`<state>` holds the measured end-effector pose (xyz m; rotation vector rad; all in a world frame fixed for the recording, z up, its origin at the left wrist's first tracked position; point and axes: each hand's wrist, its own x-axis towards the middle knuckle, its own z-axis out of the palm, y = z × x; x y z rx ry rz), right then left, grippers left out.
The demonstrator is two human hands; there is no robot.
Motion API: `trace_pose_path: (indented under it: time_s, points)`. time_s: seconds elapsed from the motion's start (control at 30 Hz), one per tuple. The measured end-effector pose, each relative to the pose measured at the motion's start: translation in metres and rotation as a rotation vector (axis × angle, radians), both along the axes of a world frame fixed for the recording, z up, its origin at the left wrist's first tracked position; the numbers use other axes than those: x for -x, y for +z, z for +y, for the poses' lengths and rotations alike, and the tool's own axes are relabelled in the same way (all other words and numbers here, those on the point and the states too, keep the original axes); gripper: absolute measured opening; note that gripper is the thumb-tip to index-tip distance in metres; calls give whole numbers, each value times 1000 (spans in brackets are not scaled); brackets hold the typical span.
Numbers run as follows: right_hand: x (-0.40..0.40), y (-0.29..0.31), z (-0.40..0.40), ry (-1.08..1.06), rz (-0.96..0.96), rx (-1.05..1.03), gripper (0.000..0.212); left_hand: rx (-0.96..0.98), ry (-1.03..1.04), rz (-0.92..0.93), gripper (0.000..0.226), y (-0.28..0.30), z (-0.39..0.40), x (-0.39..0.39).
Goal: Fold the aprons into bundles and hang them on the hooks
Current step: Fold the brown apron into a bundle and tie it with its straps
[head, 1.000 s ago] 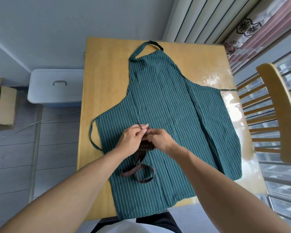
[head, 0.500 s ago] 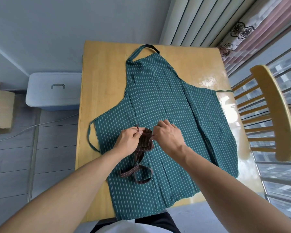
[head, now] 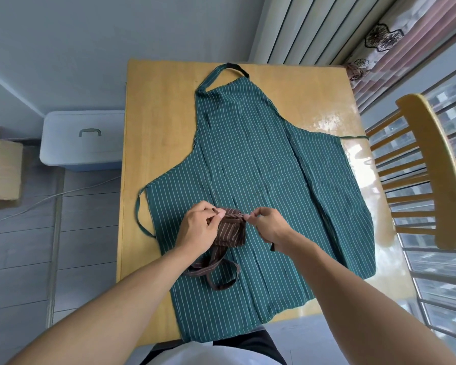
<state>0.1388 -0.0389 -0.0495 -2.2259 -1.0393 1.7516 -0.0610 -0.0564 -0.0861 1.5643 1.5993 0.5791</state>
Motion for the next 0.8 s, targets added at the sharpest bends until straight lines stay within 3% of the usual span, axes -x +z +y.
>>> trace_pose_path:
  time_s: [0.07,0.17,0.3,0.33,0.37,0.47,0.57,0.7,0.8]
  points:
    - [2,-2,-6,-55,71,54,15,33,44,-68,24,-1,-10,-5]
    - [7,-2,-22,83,30,-105,16,58,83,-122,21,-3,-21,-6]
    - [6,-1,-45,462,-148,-248,98,44,60,-133,20,-1,-21,-3]
    - [8,-3,-49,541,-239,-283,103,37,45,-130,21,-2,-21,-2]
    - [10,-5,-51,581,-322,-334,96,35,30,-125,21,-2,-21,-2]
    - [15,-12,-50,550,-459,-511,47,56,-43,-104,24,-5,-21,-5]
    - [19,-14,-42,490,-524,-571,28,80,-112,-64,28,-5,-15,-5]
    - [15,-10,-28,517,-376,-470,53,43,-173,-9,32,-10,-13,-4]
    - [2,-1,-22,662,-194,-295,92,-32,-187,66,32,-14,-14,-4]
